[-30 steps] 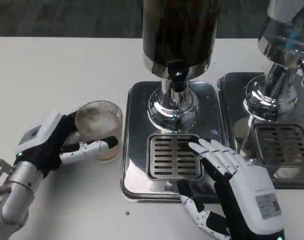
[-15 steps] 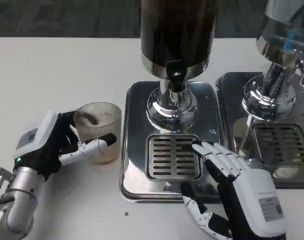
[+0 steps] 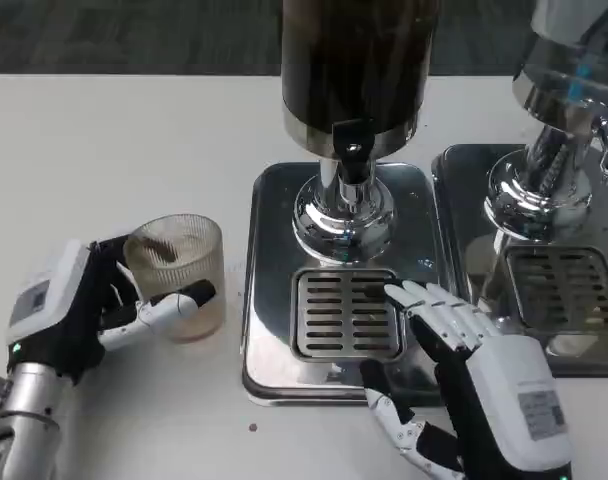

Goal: Grasp the cup under the faucet to collect the drink, then remove the cup.

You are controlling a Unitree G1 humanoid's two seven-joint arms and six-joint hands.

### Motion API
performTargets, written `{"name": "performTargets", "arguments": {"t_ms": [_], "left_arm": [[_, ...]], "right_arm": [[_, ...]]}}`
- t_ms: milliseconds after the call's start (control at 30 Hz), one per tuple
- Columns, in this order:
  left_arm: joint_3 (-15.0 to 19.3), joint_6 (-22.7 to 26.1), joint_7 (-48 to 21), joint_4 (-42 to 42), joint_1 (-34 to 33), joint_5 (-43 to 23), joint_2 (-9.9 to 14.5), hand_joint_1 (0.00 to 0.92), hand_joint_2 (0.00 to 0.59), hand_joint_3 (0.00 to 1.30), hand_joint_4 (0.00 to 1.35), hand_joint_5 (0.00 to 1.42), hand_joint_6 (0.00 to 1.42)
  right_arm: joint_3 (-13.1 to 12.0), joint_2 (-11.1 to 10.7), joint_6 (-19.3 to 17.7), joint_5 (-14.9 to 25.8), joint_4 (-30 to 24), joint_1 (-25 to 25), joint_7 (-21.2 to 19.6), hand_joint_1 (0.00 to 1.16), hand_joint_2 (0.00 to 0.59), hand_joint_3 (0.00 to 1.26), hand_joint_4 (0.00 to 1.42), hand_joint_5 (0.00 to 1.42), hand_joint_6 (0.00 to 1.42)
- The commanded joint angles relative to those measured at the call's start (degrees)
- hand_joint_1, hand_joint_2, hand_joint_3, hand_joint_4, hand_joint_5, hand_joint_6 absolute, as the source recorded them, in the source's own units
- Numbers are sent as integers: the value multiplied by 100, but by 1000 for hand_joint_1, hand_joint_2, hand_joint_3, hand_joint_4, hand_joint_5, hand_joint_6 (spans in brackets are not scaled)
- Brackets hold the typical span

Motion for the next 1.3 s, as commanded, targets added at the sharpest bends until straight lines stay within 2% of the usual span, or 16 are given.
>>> {"name": "performTargets", "arguments": {"t_ms": [33,200,367,667,1000,1300], "left_arm": [[182,-313,261,-274,16,-61,89,227,194,624,735,898,981],[212,-455,280,-538,3,3,70,227,195,624,733,893,968],[20,-414,-38,-604,-217,104,-69,227,197,619,726,875,950],[-411,-245,-352,-242,-718,437,-442,224,194,610,710,859,931],[-687,-147,-456,121,-1043,552,-691,210,193,599,696,837,906],[-932,-105,-576,258,-1295,648,-903,191,191,555,633,751,763]], "right_arm": [[-19,18,-83,38,-5,-5,-71,445,452,286,224,209,234],[-31,35,-76,36,-7,-1,-90,445,452,286,224,210,232],[-46,77,-71,34,-20,-8,-160,445,452,286,224,210,228],[-109,208,-7,-15,-169,114,-307,445,452,286,224,210,219],[-155,349,84,-50,-306,255,-381,433,461,286,224,221,213],[-178,442,109,-6,-339,325,-376,429,461,286,224,221,211]]}}
